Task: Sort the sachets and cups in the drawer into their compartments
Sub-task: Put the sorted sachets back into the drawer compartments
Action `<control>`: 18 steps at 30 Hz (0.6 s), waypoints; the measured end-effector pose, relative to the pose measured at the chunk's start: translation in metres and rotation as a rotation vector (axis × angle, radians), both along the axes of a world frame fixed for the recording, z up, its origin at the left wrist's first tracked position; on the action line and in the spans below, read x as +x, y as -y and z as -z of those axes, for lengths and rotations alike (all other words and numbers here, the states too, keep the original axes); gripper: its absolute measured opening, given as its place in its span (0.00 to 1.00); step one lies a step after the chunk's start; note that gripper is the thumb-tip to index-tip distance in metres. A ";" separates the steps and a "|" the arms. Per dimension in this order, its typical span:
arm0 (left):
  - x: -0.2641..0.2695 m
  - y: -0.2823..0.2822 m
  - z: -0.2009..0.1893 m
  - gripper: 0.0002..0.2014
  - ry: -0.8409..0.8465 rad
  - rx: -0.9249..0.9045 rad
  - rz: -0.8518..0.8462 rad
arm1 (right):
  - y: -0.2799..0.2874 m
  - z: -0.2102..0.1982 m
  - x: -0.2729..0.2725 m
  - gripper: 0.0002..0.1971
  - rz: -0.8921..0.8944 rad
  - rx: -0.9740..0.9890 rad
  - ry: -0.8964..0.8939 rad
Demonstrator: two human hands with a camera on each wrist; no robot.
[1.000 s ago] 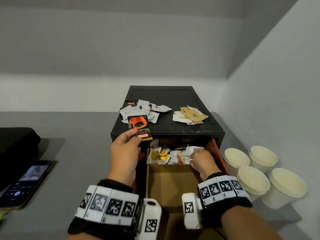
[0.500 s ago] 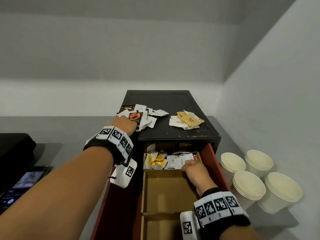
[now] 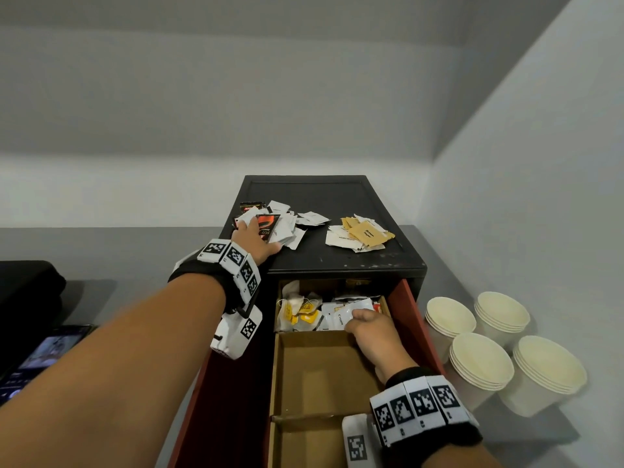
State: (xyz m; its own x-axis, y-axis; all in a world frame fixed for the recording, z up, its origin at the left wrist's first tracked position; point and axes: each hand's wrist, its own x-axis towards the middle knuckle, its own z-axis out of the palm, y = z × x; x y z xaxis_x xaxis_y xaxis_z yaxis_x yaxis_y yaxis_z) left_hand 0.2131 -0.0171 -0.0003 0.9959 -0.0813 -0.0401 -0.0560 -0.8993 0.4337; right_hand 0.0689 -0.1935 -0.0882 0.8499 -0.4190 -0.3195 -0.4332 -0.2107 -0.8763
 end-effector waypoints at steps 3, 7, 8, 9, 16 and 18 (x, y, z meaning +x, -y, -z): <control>0.000 -0.001 0.001 0.47 0.036 -0.003 -0.027 | 0.001 0.000 0.000 0.24 -0.006 -0.007 0.011; -0.014 0.000 -0.004 0.49 0.097 -0.198 -0.048 | 0.002 -0.002 0.001 0.22 -0.015 -0.014 0.026; -0.024 0.003 -0.006 0.47 0.130 -0.272 -0.030 | 0.002 -0.002 0.001 0.22 -0.018 -0.012 0.033; -0.036 0.006 -0.009 0.44 0.176 -0.339 -0.007 | 0.002 -0.002 0.002 0.21 -0.024 -0.011 0.036; -0.105 0.029 0.012 0.06 0.088 -0.471 0.093 | 0.000 -0.009 0.001 0.16 -0.091 -0.051 0.024; -0.110 0.032 0.029 0.03 -0.042 -0.353 0.116 | -0.001 -0.008 0.000 0.14 -0.132 -0.067 0.005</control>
State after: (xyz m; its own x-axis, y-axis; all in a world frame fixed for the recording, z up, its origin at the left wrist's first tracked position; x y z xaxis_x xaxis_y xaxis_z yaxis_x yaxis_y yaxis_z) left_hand 0.1034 -0.0495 -0.0293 0.9774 -0.2092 -0.0297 -0.1242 -0.6827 0.7200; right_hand 0.0688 -0.1920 -0.0806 0.9008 -0.3234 -0.2899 -0.3931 -0.3234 -0.8607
